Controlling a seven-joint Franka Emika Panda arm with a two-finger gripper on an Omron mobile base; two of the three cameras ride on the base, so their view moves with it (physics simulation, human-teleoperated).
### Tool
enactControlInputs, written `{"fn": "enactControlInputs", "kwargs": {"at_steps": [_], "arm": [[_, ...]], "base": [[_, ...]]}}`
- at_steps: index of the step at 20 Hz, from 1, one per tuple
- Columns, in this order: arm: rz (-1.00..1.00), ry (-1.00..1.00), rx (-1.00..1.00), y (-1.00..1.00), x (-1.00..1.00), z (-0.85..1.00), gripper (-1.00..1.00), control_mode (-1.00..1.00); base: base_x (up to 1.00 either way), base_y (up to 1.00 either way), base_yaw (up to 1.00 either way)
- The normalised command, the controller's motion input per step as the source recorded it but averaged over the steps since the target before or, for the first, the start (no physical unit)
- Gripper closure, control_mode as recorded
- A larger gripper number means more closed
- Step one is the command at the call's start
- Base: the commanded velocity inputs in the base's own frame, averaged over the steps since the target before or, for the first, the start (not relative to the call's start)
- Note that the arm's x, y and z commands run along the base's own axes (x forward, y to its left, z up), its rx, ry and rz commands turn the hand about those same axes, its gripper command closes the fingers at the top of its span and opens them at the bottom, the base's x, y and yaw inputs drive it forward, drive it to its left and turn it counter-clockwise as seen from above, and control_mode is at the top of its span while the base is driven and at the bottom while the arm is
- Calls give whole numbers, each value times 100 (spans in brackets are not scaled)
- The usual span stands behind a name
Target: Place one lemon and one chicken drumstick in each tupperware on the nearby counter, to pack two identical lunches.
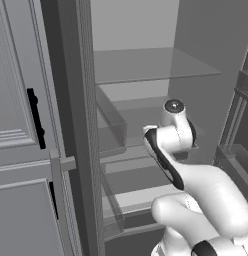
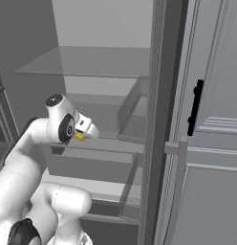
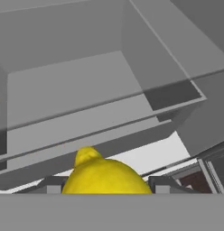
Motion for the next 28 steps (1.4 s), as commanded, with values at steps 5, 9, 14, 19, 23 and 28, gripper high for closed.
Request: {"fn": "enactControlInputs", "kwargs": {"at_steps": [5, 9, 14, 19, 23, 28], "arm": [[0, 1, 0, 0, -84, 67, 100, -100], [0, 4, 0, 0, -72, 65, 100, -100], [2, -1, 0, 0, -75, 11, 100, -100], [2, -2, 0, 0, -49, 0, 100, -100], [0, 0, 0, 0, -20, 0, 100, -100], [0, 0, 0, 0, -13, 0, 100, -100]], "base": [[0, 0, 0], [0, 0, 0], [0, 0, 0], [0, 0, 0], [0, 0, 0], [0, 0, 0]]}}
